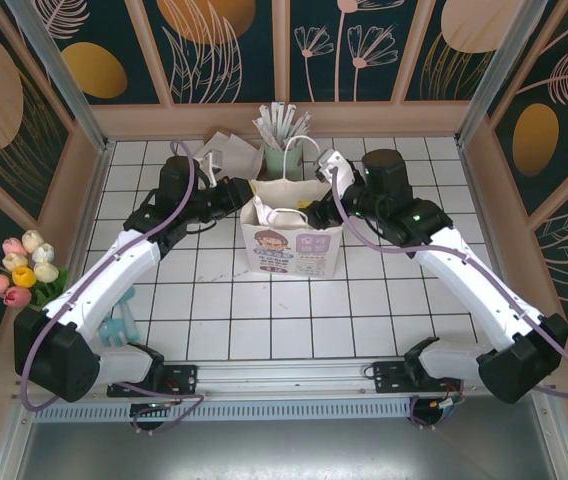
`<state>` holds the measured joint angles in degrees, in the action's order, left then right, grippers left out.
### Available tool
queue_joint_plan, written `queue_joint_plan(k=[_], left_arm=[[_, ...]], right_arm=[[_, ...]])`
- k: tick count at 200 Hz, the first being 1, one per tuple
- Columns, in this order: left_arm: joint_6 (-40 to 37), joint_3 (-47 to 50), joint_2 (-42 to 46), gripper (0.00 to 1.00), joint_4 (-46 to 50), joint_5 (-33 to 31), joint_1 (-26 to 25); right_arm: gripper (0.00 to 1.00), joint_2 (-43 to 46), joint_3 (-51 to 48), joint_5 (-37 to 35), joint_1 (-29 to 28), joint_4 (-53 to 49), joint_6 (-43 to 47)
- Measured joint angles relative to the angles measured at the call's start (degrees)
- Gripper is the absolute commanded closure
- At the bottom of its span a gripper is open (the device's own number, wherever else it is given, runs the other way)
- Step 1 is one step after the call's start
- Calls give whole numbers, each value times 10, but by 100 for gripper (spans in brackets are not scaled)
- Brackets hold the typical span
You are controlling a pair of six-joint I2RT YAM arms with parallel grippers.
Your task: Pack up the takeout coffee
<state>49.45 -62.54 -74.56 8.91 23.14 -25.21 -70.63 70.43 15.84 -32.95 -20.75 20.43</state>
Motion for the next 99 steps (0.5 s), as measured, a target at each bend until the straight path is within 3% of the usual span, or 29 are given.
queue_joint_plan(k=[29,62,99], left_arm=[[-28,0,26,39,18,-49,0],[-83,1,97,3,38,-177,3],[-148,79,172,2,-1,-370,37]], right_arm=[[1,45,-48,-46,10,73,-42],[1,151,-158,-171,57,188,-88],[1,193,-267,-311,152,262,-169]])
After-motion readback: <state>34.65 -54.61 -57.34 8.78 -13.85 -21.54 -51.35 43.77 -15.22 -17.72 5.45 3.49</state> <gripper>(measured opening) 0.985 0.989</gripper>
